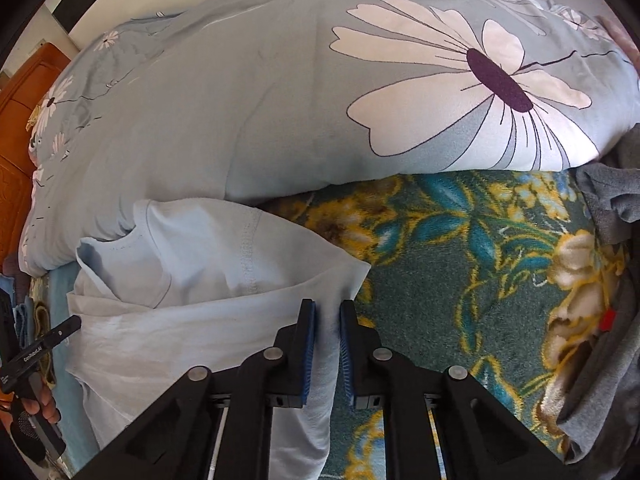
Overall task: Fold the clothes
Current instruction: 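Release both grippers and lift them away from the folded shirt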
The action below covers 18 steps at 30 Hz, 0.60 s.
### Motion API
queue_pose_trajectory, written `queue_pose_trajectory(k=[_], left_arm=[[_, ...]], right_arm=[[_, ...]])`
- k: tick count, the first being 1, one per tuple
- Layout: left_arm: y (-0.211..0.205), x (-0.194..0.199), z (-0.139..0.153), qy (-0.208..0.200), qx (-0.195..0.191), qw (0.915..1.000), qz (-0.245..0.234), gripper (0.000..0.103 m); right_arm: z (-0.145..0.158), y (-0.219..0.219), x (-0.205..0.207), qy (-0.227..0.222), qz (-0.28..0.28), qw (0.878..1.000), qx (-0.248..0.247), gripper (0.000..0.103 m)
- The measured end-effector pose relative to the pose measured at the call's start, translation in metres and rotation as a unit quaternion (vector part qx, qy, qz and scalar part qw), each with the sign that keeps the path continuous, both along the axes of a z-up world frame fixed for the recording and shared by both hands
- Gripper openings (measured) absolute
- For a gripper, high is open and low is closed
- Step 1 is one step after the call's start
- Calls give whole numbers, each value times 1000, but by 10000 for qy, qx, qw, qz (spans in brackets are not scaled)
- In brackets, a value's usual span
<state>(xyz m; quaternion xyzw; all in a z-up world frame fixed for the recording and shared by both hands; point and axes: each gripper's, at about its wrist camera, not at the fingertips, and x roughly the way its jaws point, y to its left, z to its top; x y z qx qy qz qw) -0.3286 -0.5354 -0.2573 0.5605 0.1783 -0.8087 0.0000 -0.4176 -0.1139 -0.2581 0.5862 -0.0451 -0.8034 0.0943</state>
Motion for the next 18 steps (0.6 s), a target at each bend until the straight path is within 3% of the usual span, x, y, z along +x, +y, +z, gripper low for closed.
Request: queue_pose_trajectory(k=[4,9,11,13,18], left_arm=[[1,5,6,-62,83,9999,-1,54],[7,26,28,-20,-106,9999,92,55],[16,44,37,22,-208,9997,110,57],[30,67,48,112,-314,9994,102,68],[55,125,71,221,-476,9986,-26,69]], right_arm=[[9,-7,-1,47,116,9999,93,16],[51,-5,24,480,110,9988,76,18],[68,-3,47,581,27,9983,-75,27],[77,2,82,576,3,9982,-167,33],[79,6,182,219,96,9996,-170,41]])
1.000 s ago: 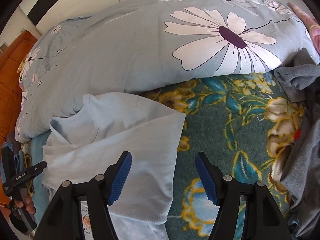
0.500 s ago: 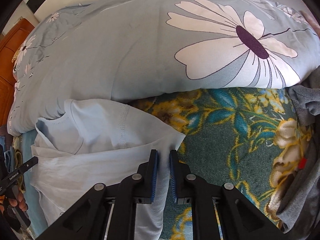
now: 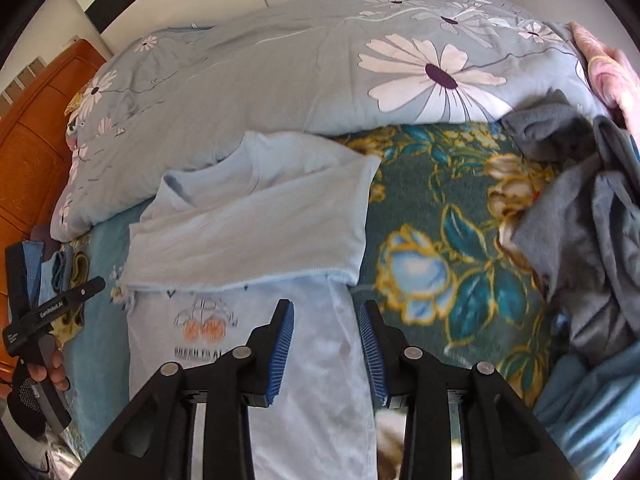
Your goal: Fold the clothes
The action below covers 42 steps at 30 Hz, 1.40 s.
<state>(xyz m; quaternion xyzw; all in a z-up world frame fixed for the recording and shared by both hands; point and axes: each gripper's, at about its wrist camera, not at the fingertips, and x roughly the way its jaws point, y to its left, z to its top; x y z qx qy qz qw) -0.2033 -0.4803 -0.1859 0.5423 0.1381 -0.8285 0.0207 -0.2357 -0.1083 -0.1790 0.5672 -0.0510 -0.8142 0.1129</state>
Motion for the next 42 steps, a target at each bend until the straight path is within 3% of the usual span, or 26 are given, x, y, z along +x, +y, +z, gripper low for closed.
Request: queue_pose_trajectory(k=[4,9,12,14,19,23,27,35,40,42], left_arm=[[15,39,8,11,17,9999,-143,69],[42,88,22,-36,76,9997,-232,69],[56,113,27,-164,13,9995,-266,69],[63,128,29,-220,-120,9995,-192,69],[78,152,37,-487,-758,9959,126,69],[81,159,47,-341,-725,9962,344,69],[85,164,57,-211,-783,9962,321,69],[90,184,59,1,-941,9953,-245,69],[89,200,43,102,-866,9943,-614,69],[89,205,30,-2,-848,9937,-733,69]], right_arm=[[-3,0,64,-229,81,9996,124,64],[9,0,120,-174,159,9997,-42,81],[12,2,145,-266,197,9992,-223,103],[9,7,156,-426,156,9984,-339,103],[14,16,178,-278,94,9995,-111,103],[45,14,190,516,184,9980,313,103],[64,3,195,879,419,9935,591,103],[53,0,208,731,-216,9931,895,103],[45,-1,225,721,-423,9955,451,103],[25,-5,227,330,-404,9977,434,103]])
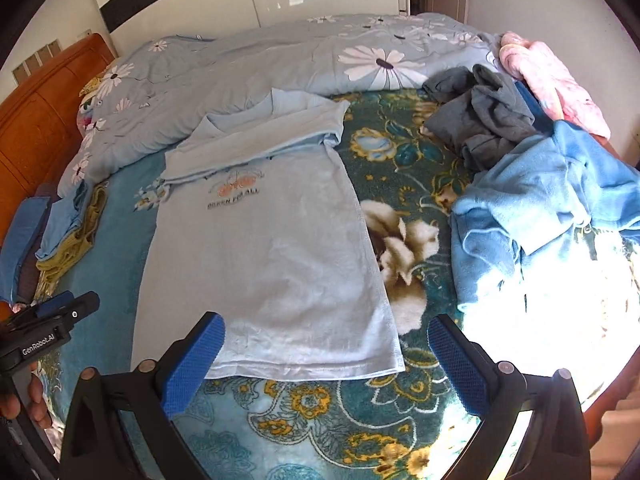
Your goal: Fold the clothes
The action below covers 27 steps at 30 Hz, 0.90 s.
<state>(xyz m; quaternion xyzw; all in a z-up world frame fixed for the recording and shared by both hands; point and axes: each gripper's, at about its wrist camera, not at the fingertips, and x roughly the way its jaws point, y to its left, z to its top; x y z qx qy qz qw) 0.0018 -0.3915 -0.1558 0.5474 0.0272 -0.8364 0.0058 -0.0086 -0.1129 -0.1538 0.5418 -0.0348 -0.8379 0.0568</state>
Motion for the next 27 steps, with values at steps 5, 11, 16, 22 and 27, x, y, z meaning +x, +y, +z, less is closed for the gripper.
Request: queue_pose_trajectory(k=[5,11,16,22,27], left_arm=[[-3,8,-38,-488,40,9988,-51,69],[-18,16,-79,-925,438,9942,325,66],[-33,22,-100,-1116,677,9894,639,49],[-38,26,-107,-1115,897,9879,597,49],[-38,28,-108,-1231,1096,9842,651,48]], right_arm=[[-37,7,10,-336,-227,9992,-34,102],[-76,29,-2,-601,-317,9976,-156,78],[-95,39,-11,-733,-176,9972,-30,72],[-102,48,-17,-763,-171,9969,-81,70],[-106,52,-18,-828,-235,9963,-39,60]])
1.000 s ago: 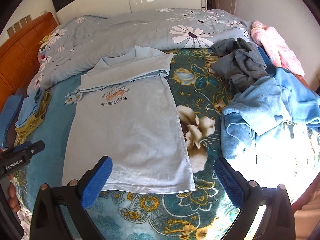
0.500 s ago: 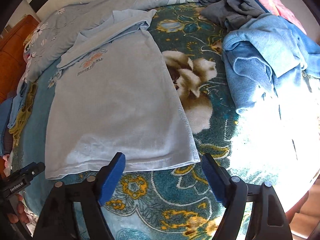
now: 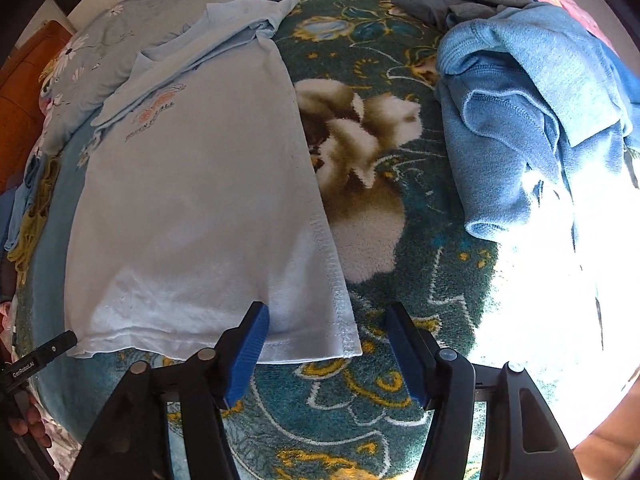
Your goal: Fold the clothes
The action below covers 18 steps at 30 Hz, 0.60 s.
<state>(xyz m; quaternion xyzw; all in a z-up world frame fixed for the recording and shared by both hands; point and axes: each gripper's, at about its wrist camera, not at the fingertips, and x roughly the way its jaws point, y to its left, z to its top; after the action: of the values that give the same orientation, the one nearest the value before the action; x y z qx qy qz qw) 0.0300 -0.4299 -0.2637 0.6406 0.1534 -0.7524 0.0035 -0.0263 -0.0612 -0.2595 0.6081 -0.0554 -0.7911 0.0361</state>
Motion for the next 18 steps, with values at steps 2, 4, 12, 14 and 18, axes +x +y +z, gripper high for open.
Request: queue_pose_trajectory(k=[2,4,12,14,18], left_arm=[[2,2,0,-82,126,9999,35,46],[6,4,0,-140,214,9997,26,35],[-2,10,-3,-358,779,9953,460,11],[2,12,-3,-362,750,9958,384,8],[1,16,7,-257,769,9955,499,3]], right_arm=[[1,3,0,-26,-27,10000,7,50],[3,7,1,-79,-92,9999,-68,43],[4,20,0,-338,-307,9977,-501,11],[5,20,0,-366,-314,9976,-492,8],[12,21,-1,-359,-347,9976,-477,5]])
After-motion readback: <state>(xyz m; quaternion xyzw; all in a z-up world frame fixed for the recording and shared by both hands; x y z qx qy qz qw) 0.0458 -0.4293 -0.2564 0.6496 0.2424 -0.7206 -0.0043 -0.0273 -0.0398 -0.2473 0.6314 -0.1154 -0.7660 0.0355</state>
